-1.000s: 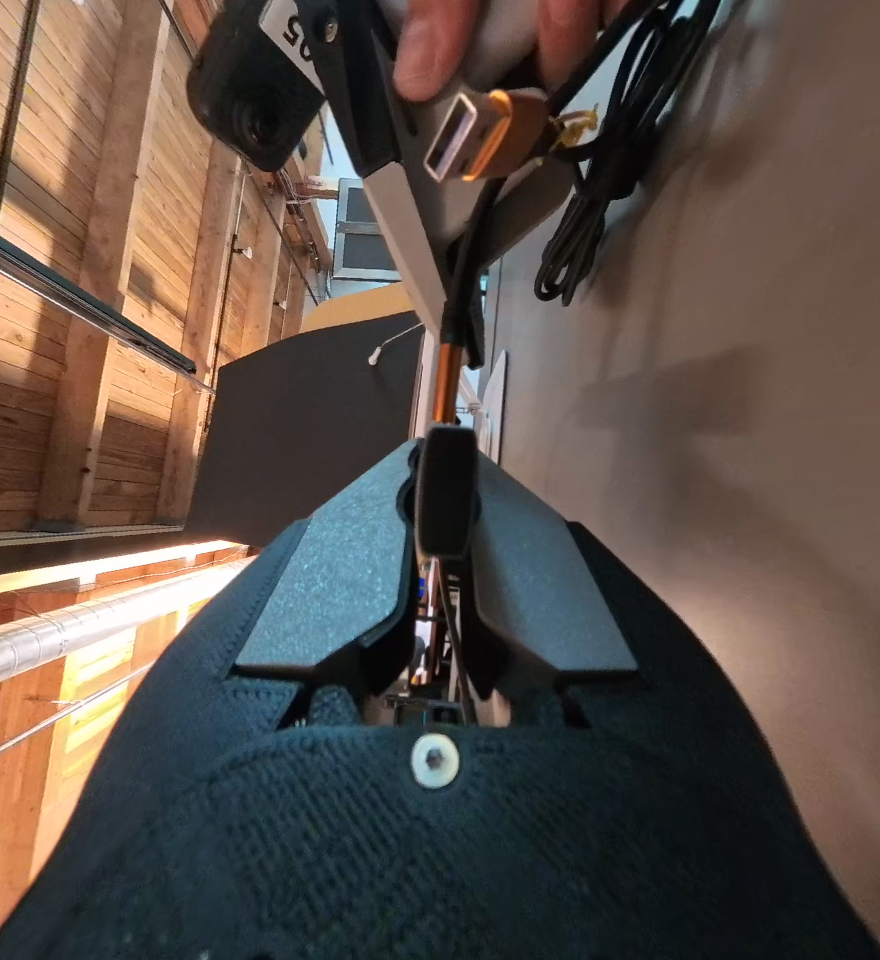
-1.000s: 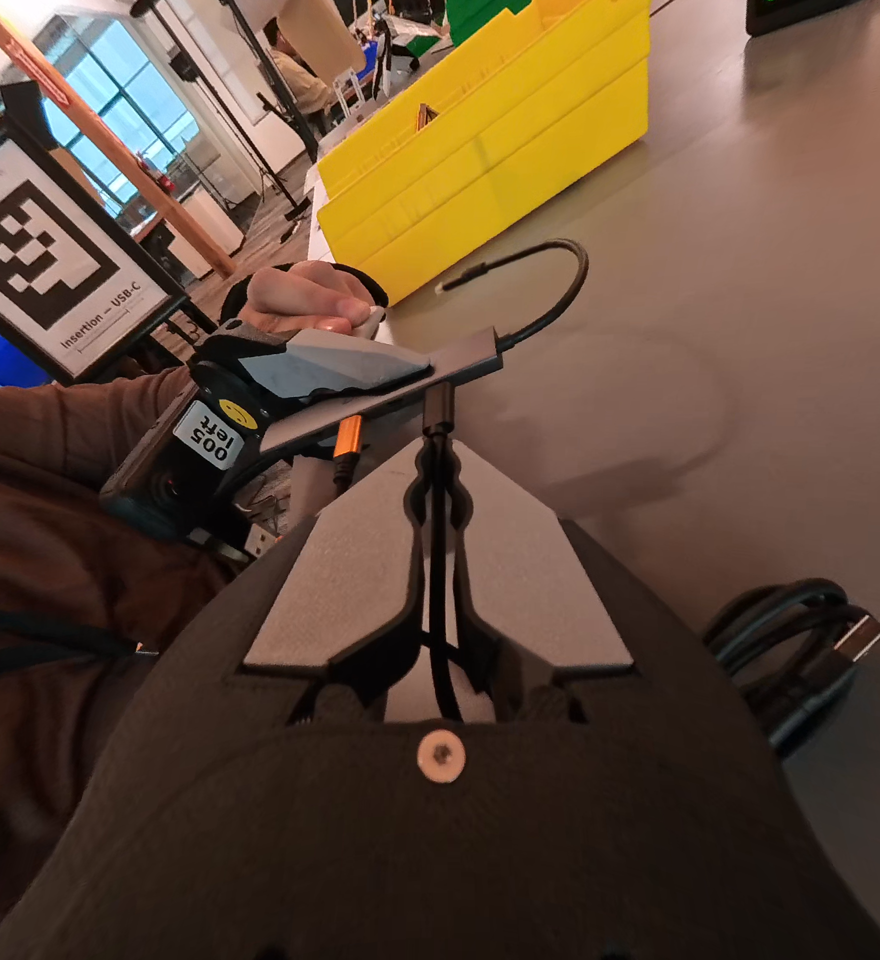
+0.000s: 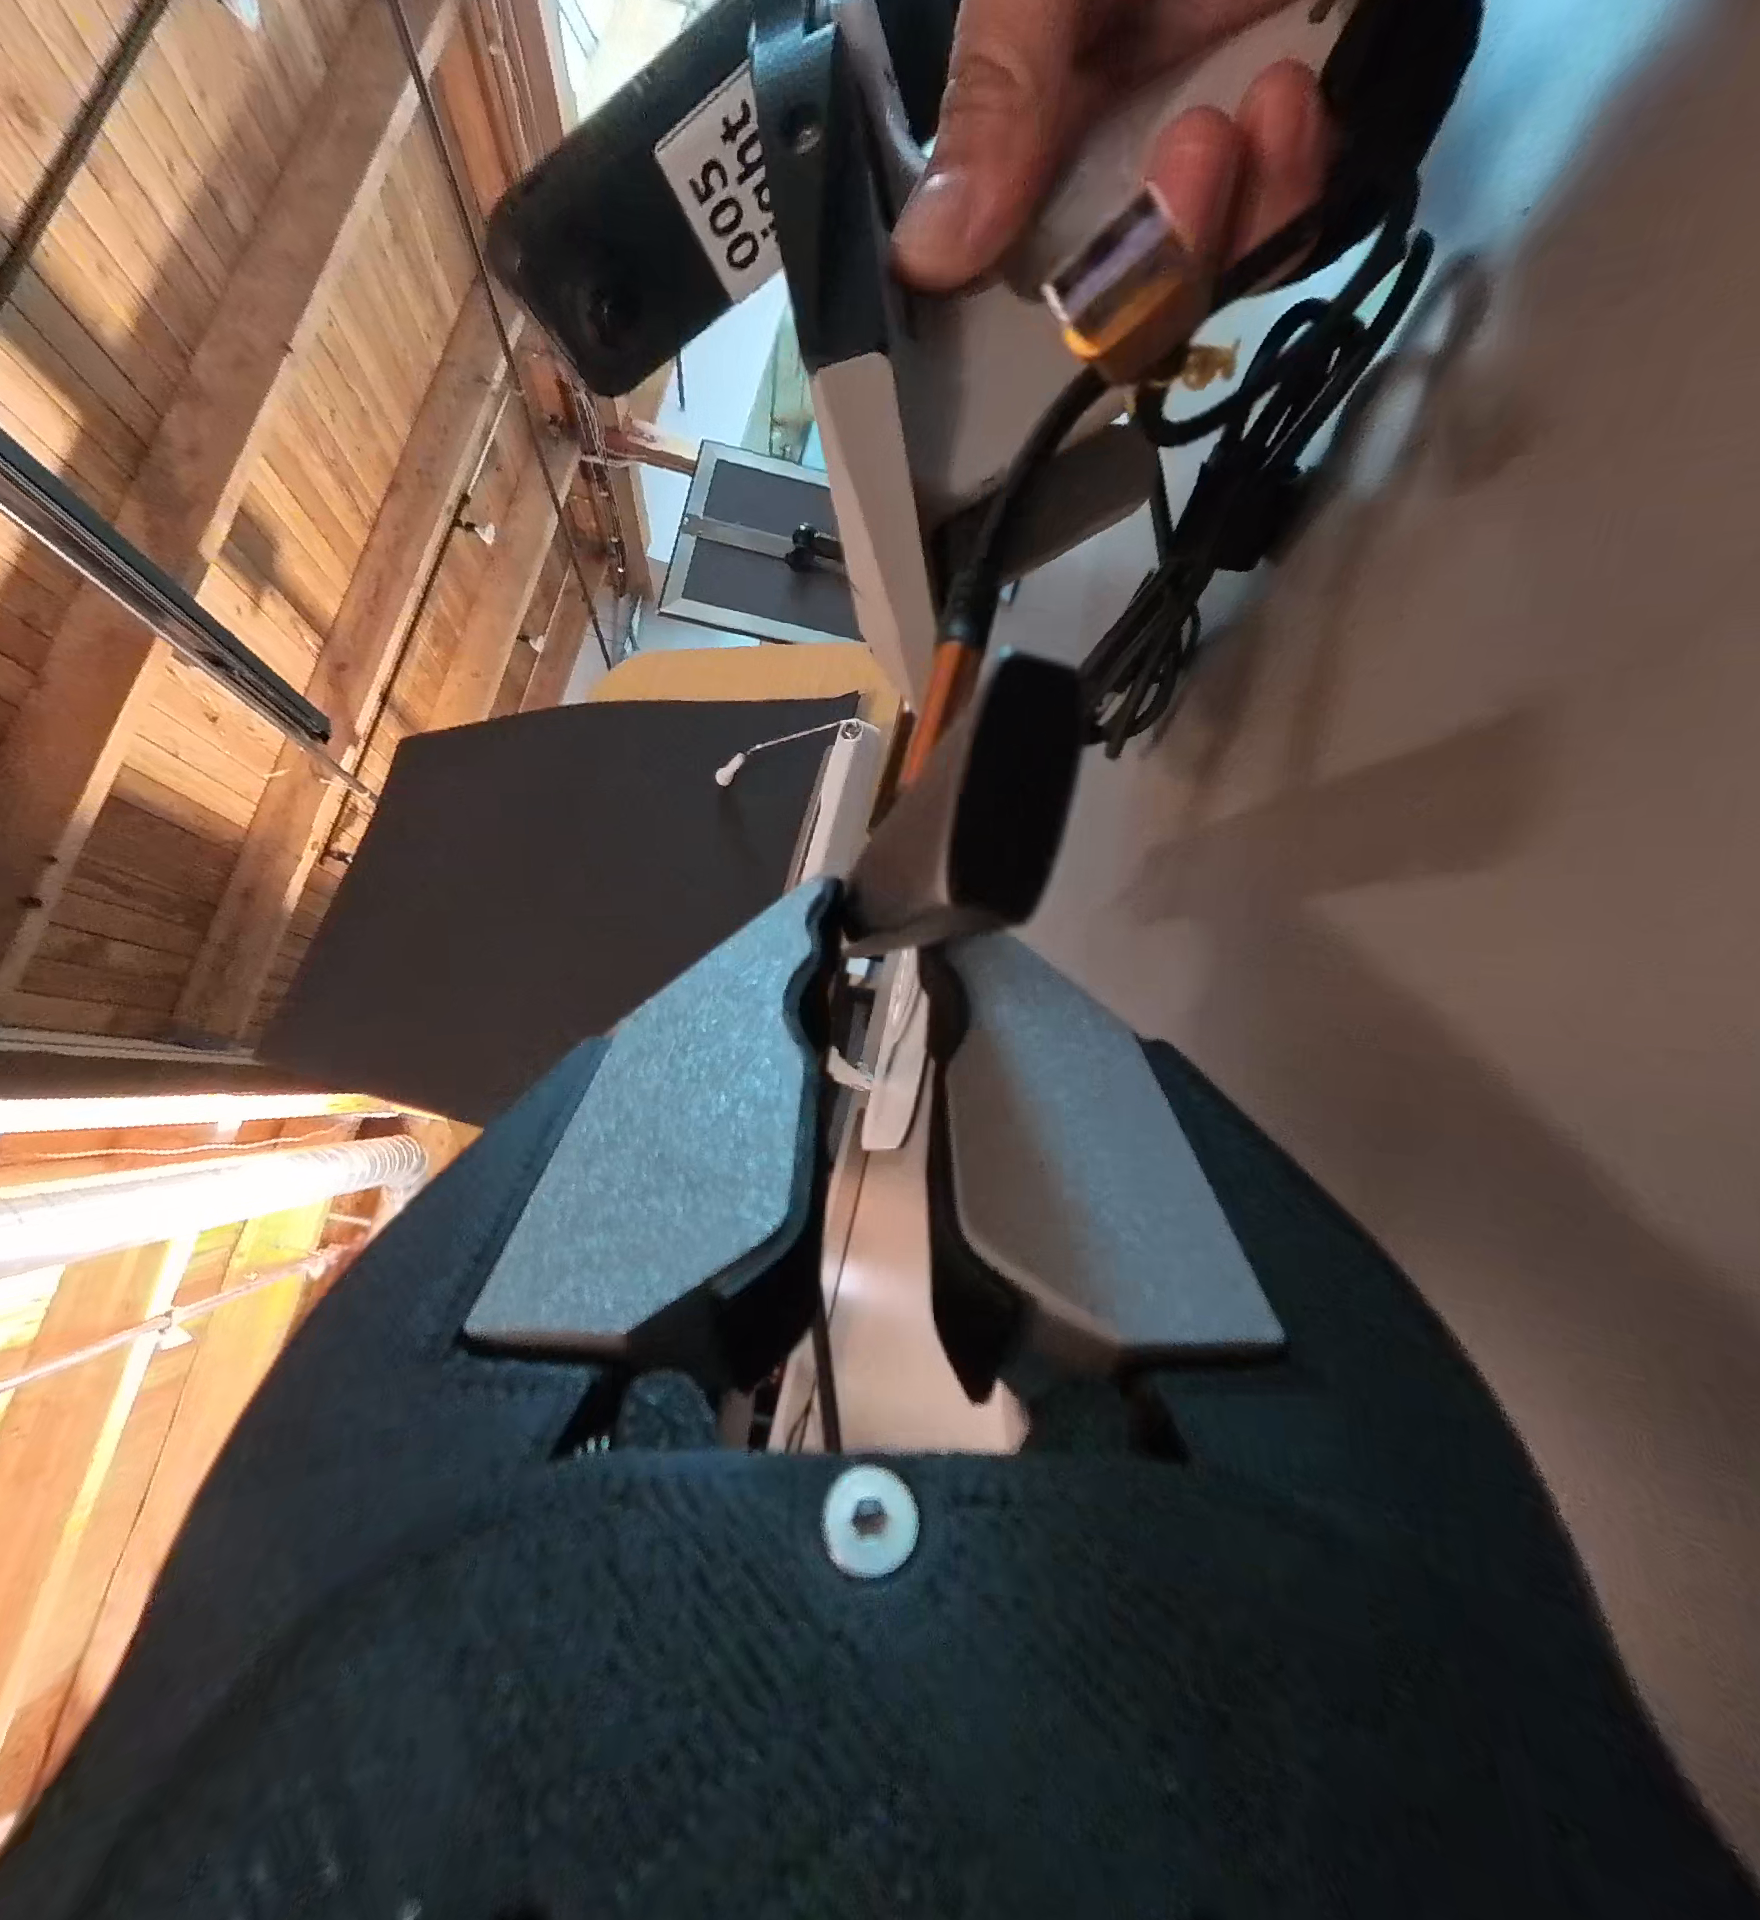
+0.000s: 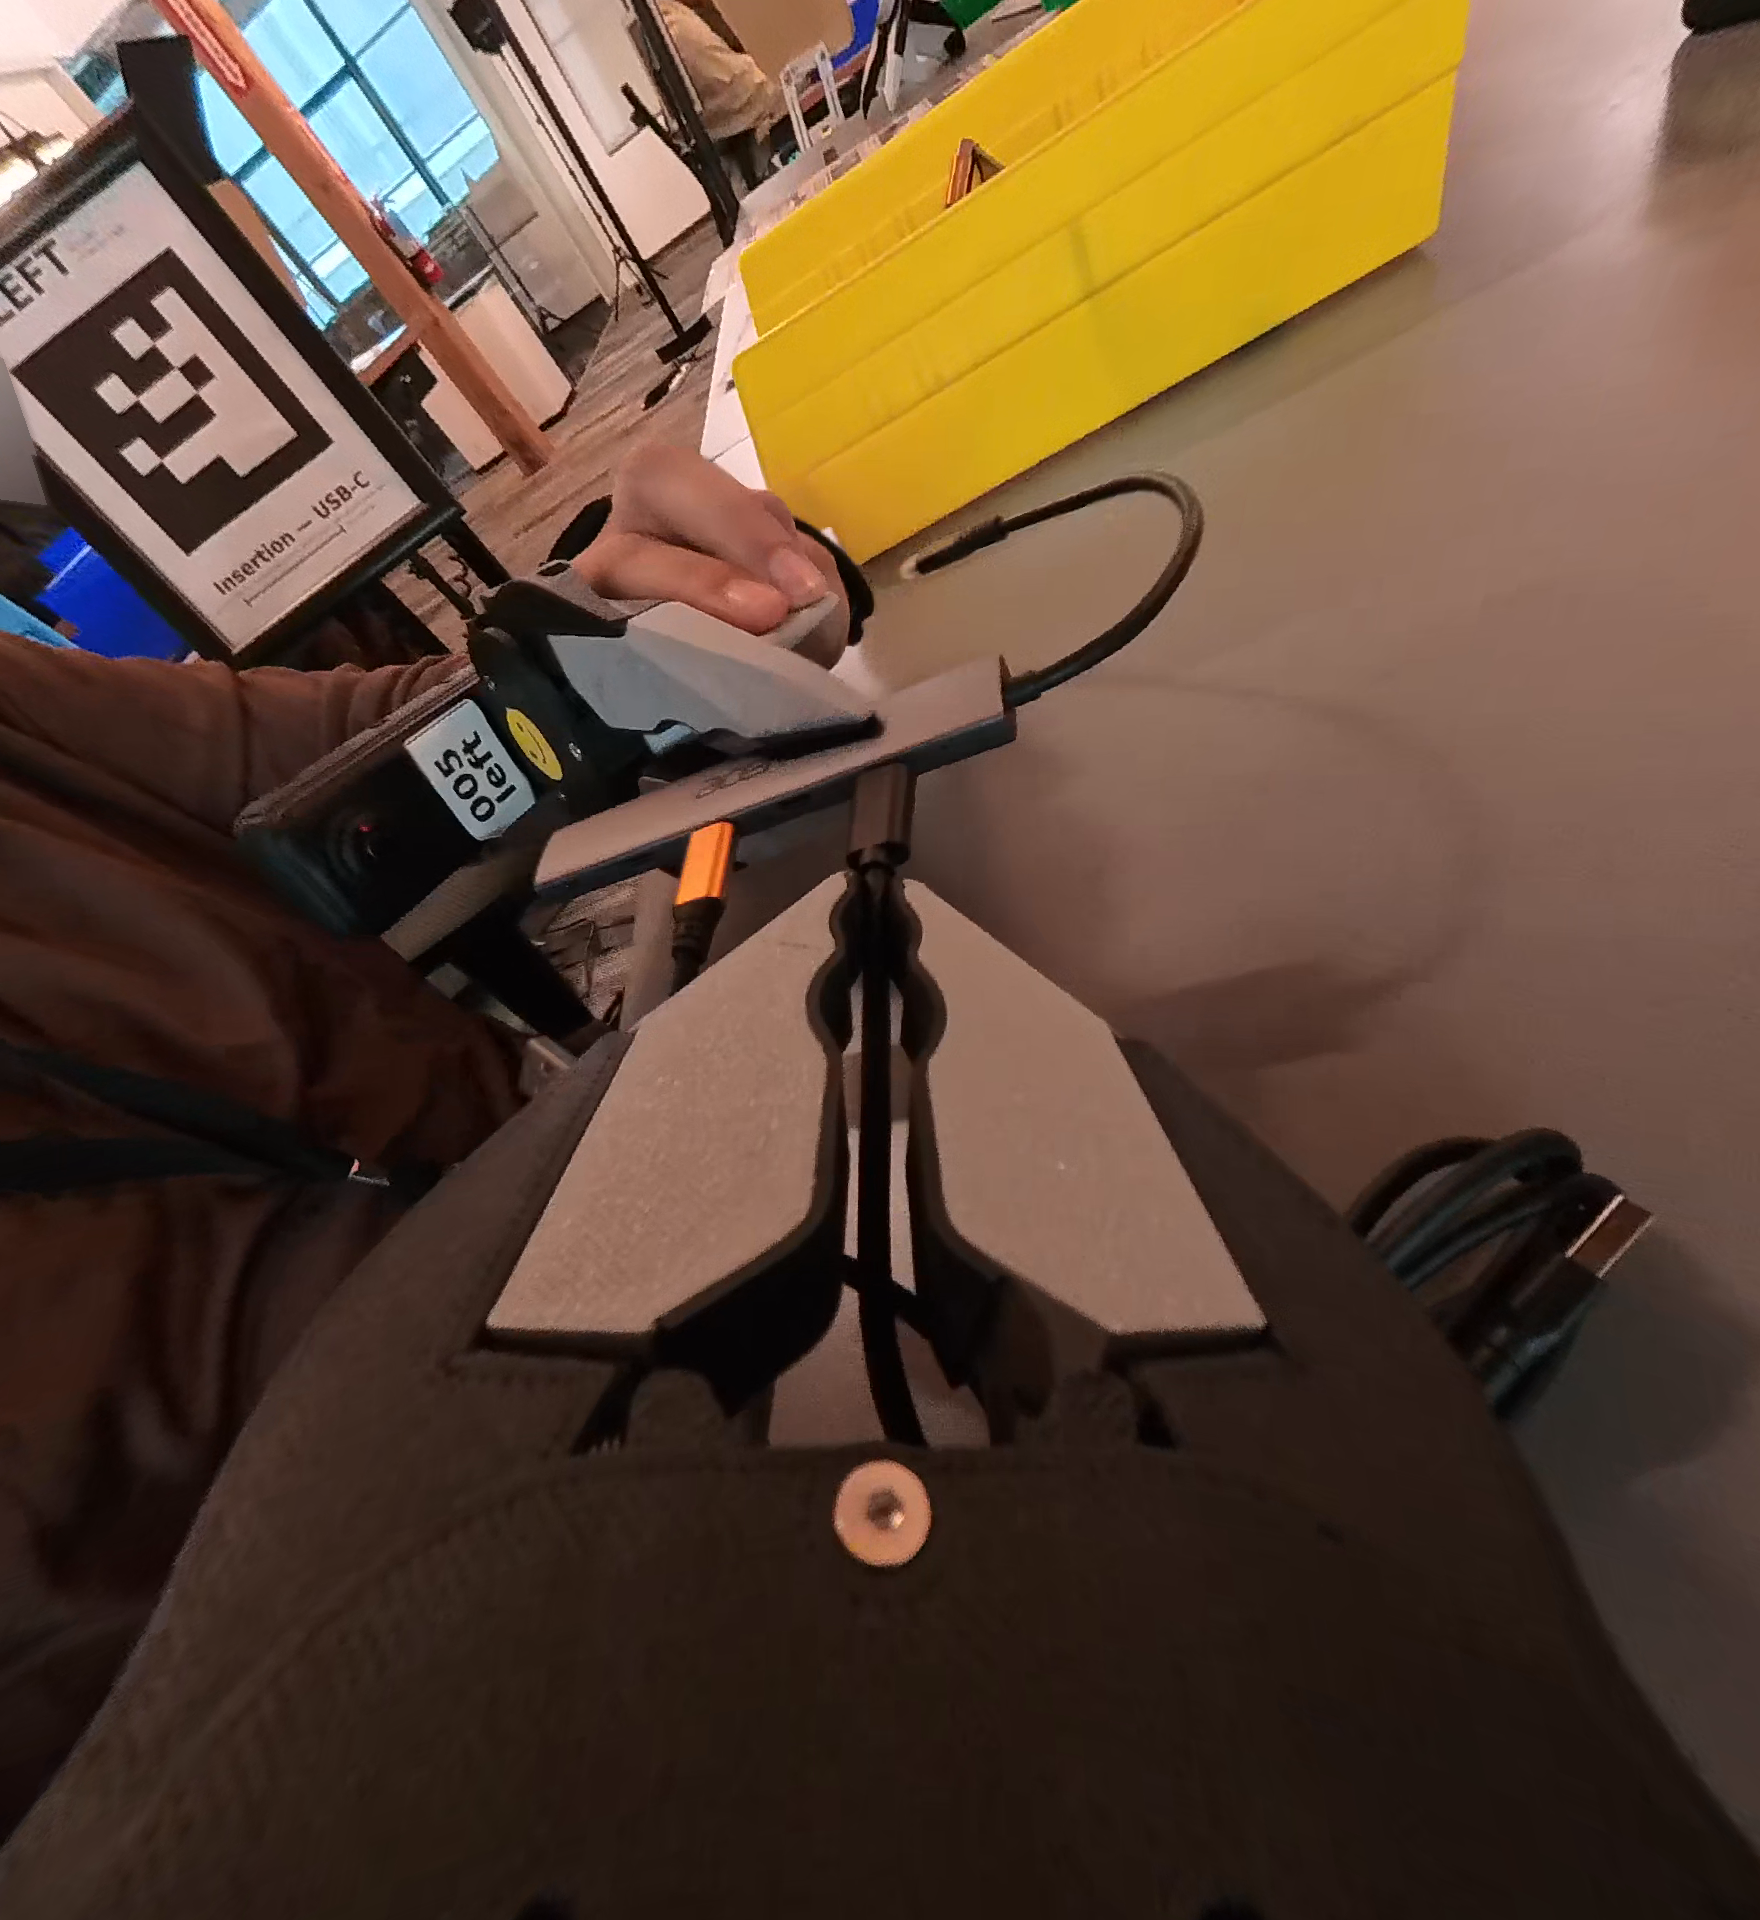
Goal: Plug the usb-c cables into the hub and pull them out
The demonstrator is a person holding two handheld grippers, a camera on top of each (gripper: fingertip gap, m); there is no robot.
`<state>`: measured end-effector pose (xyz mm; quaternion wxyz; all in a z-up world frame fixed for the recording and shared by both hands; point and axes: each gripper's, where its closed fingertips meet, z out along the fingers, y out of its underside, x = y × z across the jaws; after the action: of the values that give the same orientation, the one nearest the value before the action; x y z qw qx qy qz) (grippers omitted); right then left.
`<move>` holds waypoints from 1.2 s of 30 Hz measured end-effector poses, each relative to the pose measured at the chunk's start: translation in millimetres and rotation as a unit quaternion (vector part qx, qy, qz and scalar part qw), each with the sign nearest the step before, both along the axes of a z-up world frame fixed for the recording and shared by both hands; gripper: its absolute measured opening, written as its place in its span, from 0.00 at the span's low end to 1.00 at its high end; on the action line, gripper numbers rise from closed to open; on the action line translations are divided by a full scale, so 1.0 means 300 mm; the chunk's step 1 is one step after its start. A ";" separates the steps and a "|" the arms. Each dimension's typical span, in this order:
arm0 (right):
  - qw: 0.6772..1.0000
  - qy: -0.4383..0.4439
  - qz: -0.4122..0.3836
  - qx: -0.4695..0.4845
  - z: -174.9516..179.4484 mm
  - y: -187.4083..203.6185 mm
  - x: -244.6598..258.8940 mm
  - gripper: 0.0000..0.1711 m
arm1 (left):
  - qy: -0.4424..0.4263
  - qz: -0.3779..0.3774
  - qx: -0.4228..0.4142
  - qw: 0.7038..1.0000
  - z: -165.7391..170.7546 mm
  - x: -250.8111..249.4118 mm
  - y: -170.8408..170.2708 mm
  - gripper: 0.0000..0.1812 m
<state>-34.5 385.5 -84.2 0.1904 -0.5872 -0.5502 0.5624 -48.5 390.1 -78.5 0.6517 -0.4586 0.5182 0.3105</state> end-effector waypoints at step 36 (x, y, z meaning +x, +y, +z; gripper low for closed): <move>1.000 -0.023 0.014 -0.006 -0.031 -0.030 -0.020 0.00 | 0.090 0.076 -0.001 0.993 -0.041 -0.037 0.007 0.04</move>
<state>-40.6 376.6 -93.5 0.1659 -0.5938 -0.5589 0.5545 -59.7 392.3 -90.9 0.5768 -0.4673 0.5386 0.3986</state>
